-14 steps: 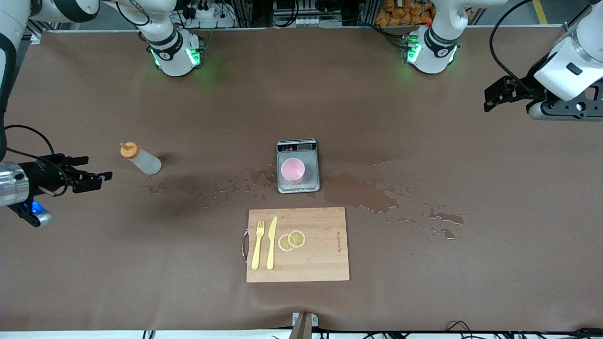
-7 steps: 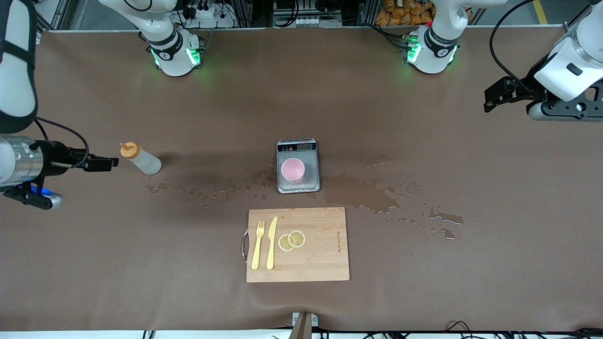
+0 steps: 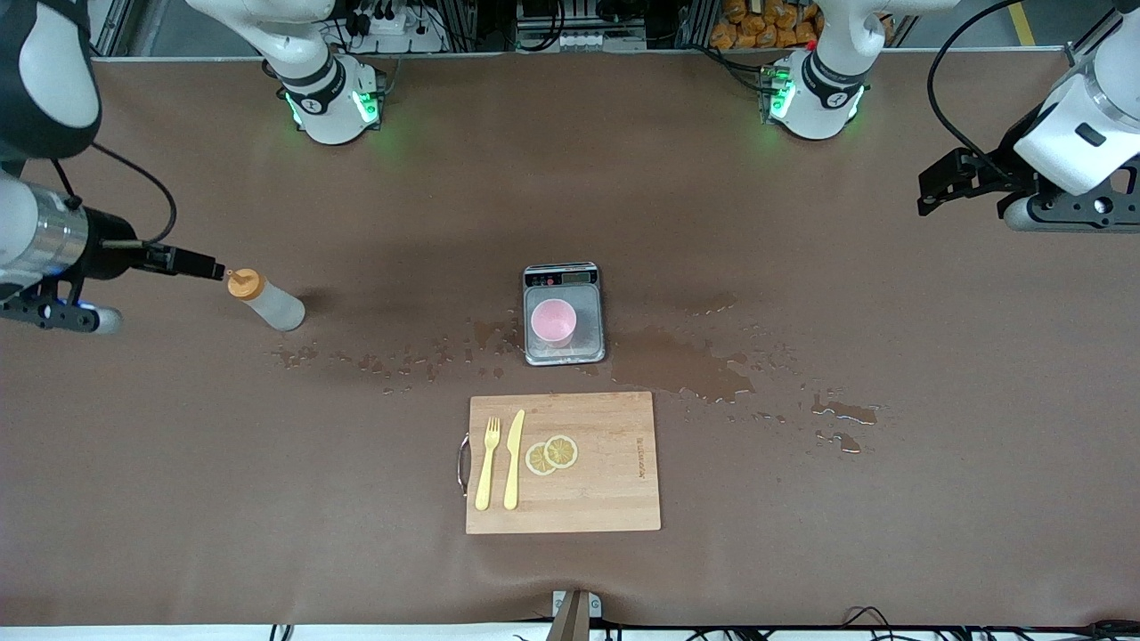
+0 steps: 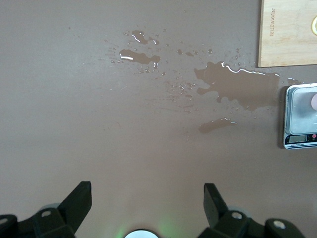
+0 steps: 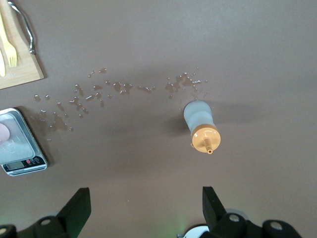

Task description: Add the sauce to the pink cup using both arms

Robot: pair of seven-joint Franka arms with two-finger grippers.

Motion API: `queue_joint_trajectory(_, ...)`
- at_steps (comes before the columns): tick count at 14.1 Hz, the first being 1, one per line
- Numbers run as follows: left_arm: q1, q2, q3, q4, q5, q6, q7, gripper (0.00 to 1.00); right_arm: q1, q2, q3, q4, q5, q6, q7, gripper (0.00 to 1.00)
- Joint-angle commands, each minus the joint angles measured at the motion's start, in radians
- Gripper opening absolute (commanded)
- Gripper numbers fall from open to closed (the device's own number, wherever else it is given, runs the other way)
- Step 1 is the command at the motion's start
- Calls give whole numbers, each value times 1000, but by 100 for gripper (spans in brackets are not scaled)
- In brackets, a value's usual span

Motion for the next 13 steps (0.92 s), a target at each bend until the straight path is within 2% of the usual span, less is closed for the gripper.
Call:
queue_joint_trajectory(1, 8, 2, -2, 7, -18, 6, 22, 100, 49, -94, -3, -91, -80, 64, -24, 99)
queue_joint_trajectory(3, 8, 2, -2, 5, -18, 6, 22, 100, 66, -117, -3, -94, -90, 81, -24, 98)
queue_joint_trajectory(13, 5, 0, -5, 7, -18, 4, 20, 100, 62, -114, -6, -56, -106, 164, -101, 100)
